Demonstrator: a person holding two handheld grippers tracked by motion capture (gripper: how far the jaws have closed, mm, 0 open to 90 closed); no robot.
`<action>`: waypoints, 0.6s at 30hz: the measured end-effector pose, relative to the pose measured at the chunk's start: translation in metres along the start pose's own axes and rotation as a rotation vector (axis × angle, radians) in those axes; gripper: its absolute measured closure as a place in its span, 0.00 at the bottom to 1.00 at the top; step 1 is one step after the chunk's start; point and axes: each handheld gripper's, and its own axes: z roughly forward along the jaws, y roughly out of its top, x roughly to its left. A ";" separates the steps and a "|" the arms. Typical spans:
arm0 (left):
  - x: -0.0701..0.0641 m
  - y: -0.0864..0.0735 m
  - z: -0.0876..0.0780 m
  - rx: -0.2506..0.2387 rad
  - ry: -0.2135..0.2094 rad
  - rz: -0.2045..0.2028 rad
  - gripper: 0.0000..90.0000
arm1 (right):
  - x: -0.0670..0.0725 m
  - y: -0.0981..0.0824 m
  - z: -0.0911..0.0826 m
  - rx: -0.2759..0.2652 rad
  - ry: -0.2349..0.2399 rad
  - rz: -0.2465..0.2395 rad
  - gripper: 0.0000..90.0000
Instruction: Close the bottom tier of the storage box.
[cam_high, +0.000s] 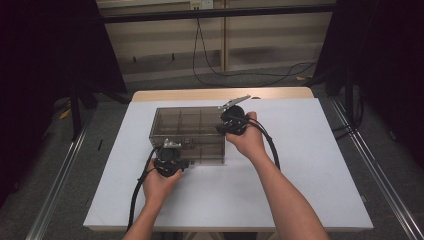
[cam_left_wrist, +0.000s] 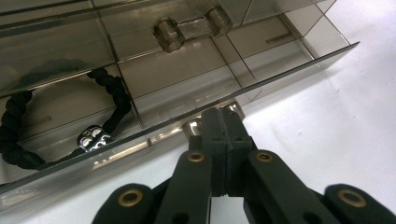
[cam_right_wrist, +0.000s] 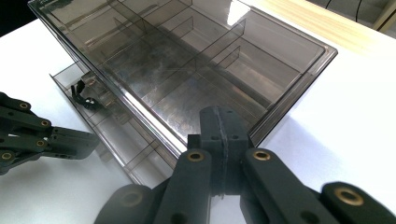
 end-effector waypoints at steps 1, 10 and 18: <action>0.000 0.000 0.000 -0.001 0.000 -0.002 1.00 | 0.000 0.000 0.000 0.000 0.000 0.000 1.00; 0.000 0.001 0.001 -0.005 0.001 -0.005 1.00 | 0.000 0.000 0.000 0.002 -0.003 -0.002 1.00; 0.000 0.002 0.003 -0.014 0.010 -0.001 1.00 | 0.000 0.000 0.000 0.002 0.000 -0.001 1.00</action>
